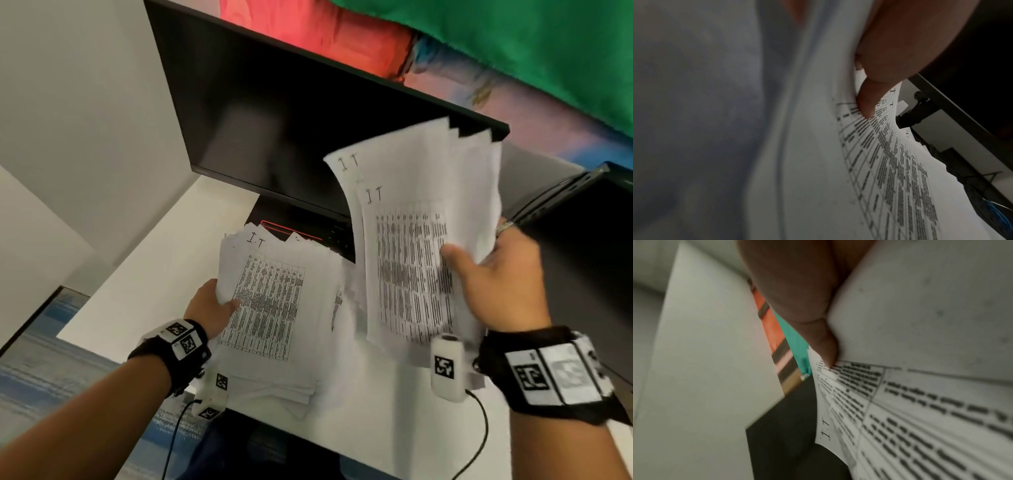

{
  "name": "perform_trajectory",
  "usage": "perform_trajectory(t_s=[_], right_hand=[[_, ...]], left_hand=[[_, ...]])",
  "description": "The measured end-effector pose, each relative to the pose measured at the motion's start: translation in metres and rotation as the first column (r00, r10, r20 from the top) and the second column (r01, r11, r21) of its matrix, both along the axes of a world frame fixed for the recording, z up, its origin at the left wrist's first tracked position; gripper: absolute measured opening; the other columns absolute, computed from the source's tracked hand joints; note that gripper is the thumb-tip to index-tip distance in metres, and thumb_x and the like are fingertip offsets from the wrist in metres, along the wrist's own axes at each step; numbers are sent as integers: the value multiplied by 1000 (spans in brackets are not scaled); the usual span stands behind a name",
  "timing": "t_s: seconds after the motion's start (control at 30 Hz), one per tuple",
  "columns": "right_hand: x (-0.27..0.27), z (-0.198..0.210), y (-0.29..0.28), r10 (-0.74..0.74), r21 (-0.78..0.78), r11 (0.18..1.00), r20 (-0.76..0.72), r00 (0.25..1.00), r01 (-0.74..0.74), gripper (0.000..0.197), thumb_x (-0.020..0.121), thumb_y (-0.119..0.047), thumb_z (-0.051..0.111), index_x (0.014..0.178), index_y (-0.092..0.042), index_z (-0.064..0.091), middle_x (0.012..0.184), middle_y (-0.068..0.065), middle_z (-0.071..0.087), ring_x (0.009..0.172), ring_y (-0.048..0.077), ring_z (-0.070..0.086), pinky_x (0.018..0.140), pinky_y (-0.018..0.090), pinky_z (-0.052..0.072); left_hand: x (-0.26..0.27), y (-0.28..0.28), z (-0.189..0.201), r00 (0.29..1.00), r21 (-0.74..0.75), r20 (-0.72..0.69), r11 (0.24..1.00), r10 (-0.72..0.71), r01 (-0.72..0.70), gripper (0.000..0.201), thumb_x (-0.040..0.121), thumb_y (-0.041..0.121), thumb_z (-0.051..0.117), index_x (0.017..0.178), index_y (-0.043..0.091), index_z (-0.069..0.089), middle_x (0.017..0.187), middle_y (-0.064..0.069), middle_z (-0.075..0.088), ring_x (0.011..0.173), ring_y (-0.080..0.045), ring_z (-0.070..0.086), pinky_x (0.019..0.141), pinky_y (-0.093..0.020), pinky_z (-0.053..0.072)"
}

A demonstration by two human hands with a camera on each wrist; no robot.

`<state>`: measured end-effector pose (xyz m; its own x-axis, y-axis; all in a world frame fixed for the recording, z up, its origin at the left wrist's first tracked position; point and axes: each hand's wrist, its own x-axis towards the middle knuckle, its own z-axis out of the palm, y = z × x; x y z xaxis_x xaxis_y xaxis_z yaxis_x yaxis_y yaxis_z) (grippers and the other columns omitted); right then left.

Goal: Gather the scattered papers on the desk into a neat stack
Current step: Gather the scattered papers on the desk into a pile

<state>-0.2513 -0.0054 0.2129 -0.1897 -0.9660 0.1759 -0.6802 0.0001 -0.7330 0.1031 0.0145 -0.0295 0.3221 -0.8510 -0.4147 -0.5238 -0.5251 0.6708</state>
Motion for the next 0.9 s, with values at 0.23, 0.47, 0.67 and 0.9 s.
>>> perform_trajectory(t_s=[0.23, 0.47, 0.67, 0.9], right_hand=[[9, -11, -7, 61, 90, 991, 362, 930, -100, 24, 81, -4, 75, 98, -19, 67, 92, -8, 71, 71, -2, 70, 59, 16, 56], [39, -177, -29, -150, 586, 809, 272, 951, -40, 58, 81, -11, 77, 132, -15, 50, 124, 11, 66, 105, 27, 65, 96, 39, 51], [90, -243, 9, 29, 690, 723, 15, 999, -31, 66, 95, -21, 51, 151, -1, 24, 154, 17, 32, 139, 31, 37, 116, 34, 30], [62, -226, 12, -140, 619, 778, 341, 930, -109, 105, 72, -23, 86, 155, -14, 21, 155, 9, 37, 140, 24, 39, 116, 37, 32]], left_hand=[[-17, 12, 5, 994, 18, -103, 999, -32, 34, 33, 94, 32, 60, 120, 13, 52, 108, -3, 65, 95, -27, 66, 76, -35, 53], [3, 6, 3, 917, 175, -380, 983, 122, -58, 83, 85, 81, 29, 115, 15, 71, 114, -8, 71, 106, -30, 66, 102, -46, 46], [-21, 3, 5, 978, 153, -205, 988, 22, 10, 67, 86, 62, 58, 129, 11, 47, 118, -9, 64, 100, -27, 63, 83, -36, 50], [-22, 11, 37, 973, -182, -226, 983, -45, 3, 30, 86, 22, 74, 110, 22, 56, 99, -2, 72, 83, -22, 71, 77, -47, 60]])
